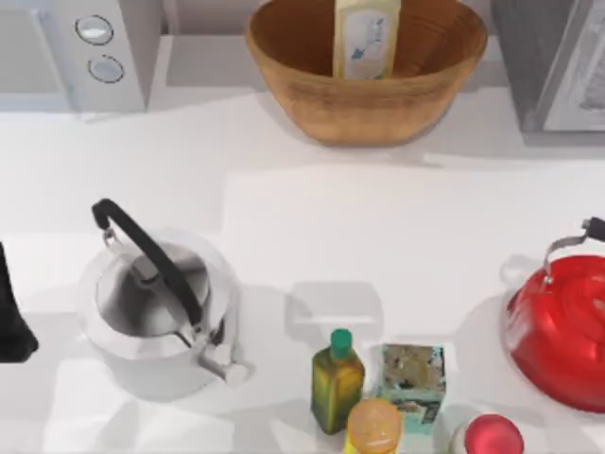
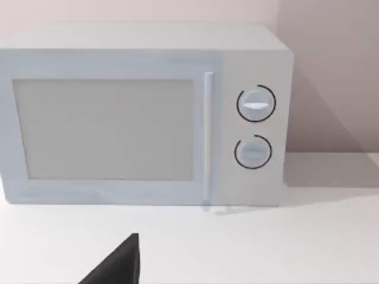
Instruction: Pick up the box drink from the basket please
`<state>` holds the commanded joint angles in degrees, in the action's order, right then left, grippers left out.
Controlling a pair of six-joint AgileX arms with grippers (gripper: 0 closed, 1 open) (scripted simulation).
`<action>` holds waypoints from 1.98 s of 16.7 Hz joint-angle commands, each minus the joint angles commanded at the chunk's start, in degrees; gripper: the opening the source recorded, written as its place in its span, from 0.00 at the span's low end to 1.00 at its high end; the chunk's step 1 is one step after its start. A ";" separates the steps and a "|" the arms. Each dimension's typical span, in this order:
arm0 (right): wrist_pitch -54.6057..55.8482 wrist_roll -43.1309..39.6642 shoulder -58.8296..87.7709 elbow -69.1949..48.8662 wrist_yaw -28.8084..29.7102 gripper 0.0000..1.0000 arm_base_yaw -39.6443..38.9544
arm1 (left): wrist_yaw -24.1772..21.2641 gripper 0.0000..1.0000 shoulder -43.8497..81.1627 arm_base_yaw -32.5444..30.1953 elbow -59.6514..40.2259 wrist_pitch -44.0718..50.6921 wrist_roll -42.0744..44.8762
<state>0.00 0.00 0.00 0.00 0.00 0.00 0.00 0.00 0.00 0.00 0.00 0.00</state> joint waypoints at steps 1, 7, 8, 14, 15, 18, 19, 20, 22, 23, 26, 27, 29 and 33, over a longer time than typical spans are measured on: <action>0.00 0.00 0.00 0.00 0.00 1.00 0.00 | 0.00 1.00 0.00 0.00 0.00 0.00 0.00; 0.00 0.00 0.00 0.00 0.00 1.00 0.00 | 2.31 1.00 8.59 -3.08 -5.00 -1.95 0.36; 0.00 0.00 0.00 0.00 0.00 1.00 0.00 | 3.30 1.00 12.07 -4.23 -7.22 -2.96 0.37; 0.00 0.00 0.00 0.00 0.00 1.00 0.00 | 11.85 1.00 41.34 -13.41 -27.11 -12.82 0.20; 0.00 0.00 0.00 0.00 0.00 1.00 0.00 | 13.60 1.00 47.23 -15.22 -31.22 -14.92 0.20; 0.00 0.00 0.00 0.00 0.00 1.00 0.00 | 19.03 1.00 65.64 -20.82 -44.07 -21.55 0.21; 0.00 0.00 0.00 0.00 0.00 1.00 0.00 | 20.86 1.00 71.91 -22.69 -48.43 -23.82 0.21; 0.00 0.00 0.00 0.00 0.00 1.00 0.00 | 22.67 1.00 78.15 -24.54 -52.75 -26.08 0.19; 0.00 0.00 0.00 0.00 0.00 1.00 0.00 | 26.18 1.00 90.39 -28.09 -61.13 -30.47 0.11; 0.00 0.00 0.00 0.00 0.00 1.00 0.00 | 27.85 1.00 96.31 -29.79 -65.14 -32.57 0.04; 0.00 0.00 0.00 0.00 0.00 1.00 0.00 | 32.47 1.00 112.81 -34.48 -76.12 -38.28 -0.18; 0.00 0.00 0.00 0.00 0.00 1.00 0.00 | 33.82 1.00 117.68 -35.87 -79.31 -39.90 -0.23; 0.00 0.00 0.00 0.00 0.00 1.00 0.00 | 36.23 1.00 126.31 -38.38 -84.87 -42.70 -0.26; 0.00 0.00 0.00 0.00 0.00 1.00 0.00 | 39.54 1.00 138.10 -41.94 -92.25 -46.23 -0.01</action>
<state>0.00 0.00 0.00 0.00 0.00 0.00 39.54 138.10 -41.94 -92.25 -46.23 -0.01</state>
